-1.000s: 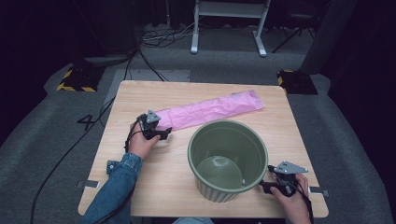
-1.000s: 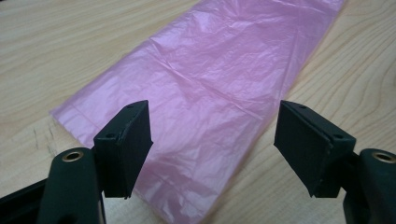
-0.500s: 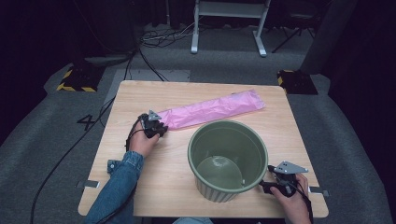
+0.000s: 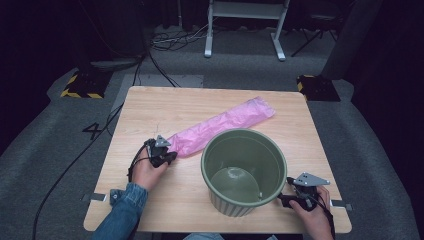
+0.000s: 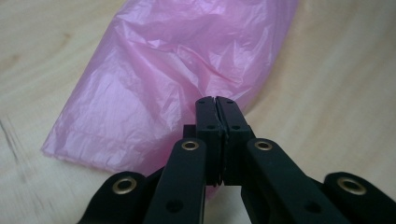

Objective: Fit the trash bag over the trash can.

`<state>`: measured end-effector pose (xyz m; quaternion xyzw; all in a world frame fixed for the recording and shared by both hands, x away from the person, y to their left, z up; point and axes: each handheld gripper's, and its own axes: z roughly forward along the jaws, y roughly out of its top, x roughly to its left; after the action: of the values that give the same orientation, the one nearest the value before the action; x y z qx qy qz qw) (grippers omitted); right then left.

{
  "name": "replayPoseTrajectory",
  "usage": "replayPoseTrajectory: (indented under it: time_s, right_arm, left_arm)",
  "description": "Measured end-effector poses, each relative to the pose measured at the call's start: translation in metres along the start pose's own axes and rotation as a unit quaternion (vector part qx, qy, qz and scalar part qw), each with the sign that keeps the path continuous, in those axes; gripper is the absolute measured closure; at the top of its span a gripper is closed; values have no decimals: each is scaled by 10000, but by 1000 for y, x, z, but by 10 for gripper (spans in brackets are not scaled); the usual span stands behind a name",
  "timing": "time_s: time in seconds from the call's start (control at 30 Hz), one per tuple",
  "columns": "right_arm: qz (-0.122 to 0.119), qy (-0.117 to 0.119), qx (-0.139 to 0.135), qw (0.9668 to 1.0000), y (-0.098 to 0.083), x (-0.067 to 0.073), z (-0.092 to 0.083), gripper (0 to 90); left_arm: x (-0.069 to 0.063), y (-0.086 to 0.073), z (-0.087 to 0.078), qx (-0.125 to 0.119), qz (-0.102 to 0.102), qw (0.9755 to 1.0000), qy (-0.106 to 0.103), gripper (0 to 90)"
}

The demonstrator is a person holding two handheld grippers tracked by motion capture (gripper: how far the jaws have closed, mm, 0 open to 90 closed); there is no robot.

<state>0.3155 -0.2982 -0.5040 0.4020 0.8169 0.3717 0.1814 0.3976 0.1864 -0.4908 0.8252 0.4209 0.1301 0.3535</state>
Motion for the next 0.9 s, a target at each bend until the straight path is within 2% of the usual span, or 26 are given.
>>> replayPoseTrajectory:
  time_s: [0.03,0.07,0.13,0.2,0.27,0.37,0.47,0.5,0.67,0.73,0.77,0.83,0.9]
  right_arm:
    - [0,0,0,10000,0,0,0,257]
    - [-7,8,2,10000,0,0,0,257]
    - [-14,13,2,10000,0,0,0,257]
    - [-17,16,3,10000,0,0,0,257]
    - [-21,21,2,10000,0,0,0,256]
    - [-39,35,1,10000,0,-1,0,256]
    - [-32,47,0,10000,0,-1,1,256]
    - [-33,46,-1,10000,0,-1,1,256]
    - [-35,52,1,10000,0,-1,1,256]
    - [-33,52,1,10000,0,-1,0,256]
    - [-33,52,1,10000,0,-1,0,256]
    - [-33,52,1,10000,0,-1,1,256]
    - [-34,52,2,10000,0,-1,0,256]
  left_arm:
    - [0,0,0,0,0,10000,0,881]
    - [-10,-7,-8,62,15,9999,-79,876]
    - [-22,-13,-18,129,56,9998,-137,850]
    - [-33,-18,-27,146,121,9998,-119,789]
    - [-40,-18,-36,75,198,9998,-33,685]
    - [-45,-9,-46,-154,233,9994,180,403]
    - [-47,-1,-49,-250,321,9989,229,304]
    - [-47,9,-46,-288,374,9987,197,279]
    - [-45,35,-23,-357,624,9973,116,234]
    - [-41,41,-11,-522,678,9963,89,190]
    - [-41,41,-11,-522,678,9963,89,164]
    - [-35,46,6,-492,716,9962,15,167]
    - [-32,47,12,-456,725,9963,-5,165]
